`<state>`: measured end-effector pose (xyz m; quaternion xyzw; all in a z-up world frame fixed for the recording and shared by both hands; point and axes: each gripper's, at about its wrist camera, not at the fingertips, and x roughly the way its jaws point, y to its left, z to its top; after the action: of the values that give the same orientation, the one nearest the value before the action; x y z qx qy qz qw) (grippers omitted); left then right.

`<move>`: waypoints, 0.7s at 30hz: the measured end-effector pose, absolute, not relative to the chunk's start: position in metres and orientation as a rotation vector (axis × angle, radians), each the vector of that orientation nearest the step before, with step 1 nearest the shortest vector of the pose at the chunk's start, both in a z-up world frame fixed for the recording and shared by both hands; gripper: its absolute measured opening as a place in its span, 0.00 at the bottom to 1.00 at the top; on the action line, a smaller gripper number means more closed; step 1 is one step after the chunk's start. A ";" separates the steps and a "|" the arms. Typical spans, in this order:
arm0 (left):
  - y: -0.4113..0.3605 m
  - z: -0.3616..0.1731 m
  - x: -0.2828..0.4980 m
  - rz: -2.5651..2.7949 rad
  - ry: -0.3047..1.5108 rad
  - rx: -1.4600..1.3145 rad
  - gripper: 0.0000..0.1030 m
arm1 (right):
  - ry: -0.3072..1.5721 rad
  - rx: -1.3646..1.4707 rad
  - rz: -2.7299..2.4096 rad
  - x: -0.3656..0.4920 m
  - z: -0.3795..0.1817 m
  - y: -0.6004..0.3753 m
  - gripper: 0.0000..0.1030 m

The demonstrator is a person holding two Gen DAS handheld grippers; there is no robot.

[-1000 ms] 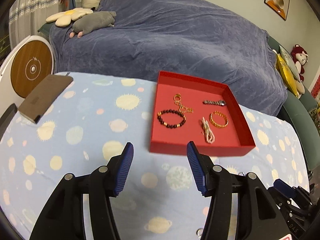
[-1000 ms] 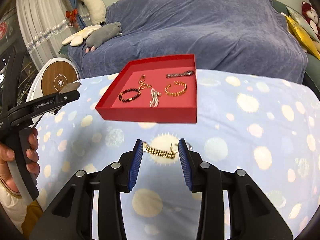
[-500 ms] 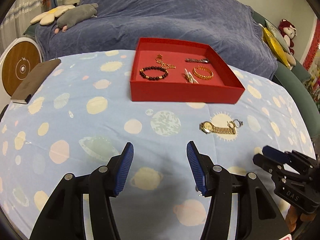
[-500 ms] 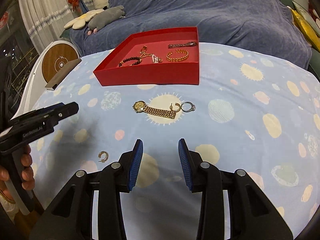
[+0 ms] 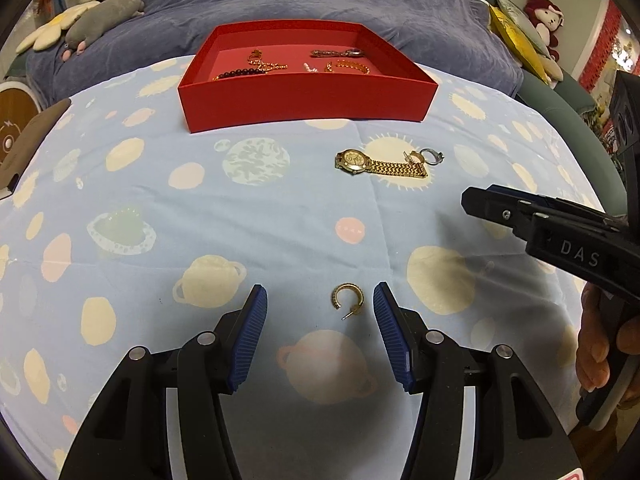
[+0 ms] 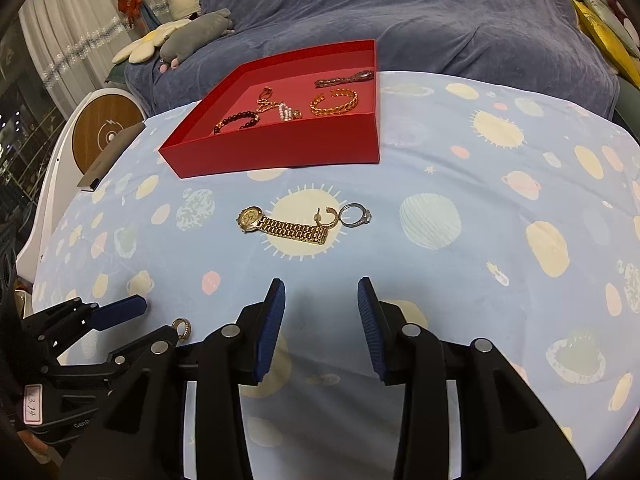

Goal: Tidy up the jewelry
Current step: 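Move the left tool to the gold hoop earring while the right nears the gold watch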

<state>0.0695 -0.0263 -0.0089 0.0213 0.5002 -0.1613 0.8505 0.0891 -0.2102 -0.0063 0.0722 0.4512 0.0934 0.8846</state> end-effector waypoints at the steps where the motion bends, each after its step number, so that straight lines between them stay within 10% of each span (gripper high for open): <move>1: -0.025 -0.011 0.070 -0.331 1.058 0.049 0.52 | 0.938 0.145 0.192 0.090 -0.006 -0.210 0.35; 21: -0.002 -0.015 0.093 -0.213 1.022 0.060 0.57 | 0.950 0.068 0.262 0.120 -0.008 -0.170 0.35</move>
<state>0.0931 -0.0022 -0.0152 0.0285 0.4882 -0.1015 0.8663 0.1195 -0.1698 -0.0084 0.0324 0.4560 0.1259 0.8804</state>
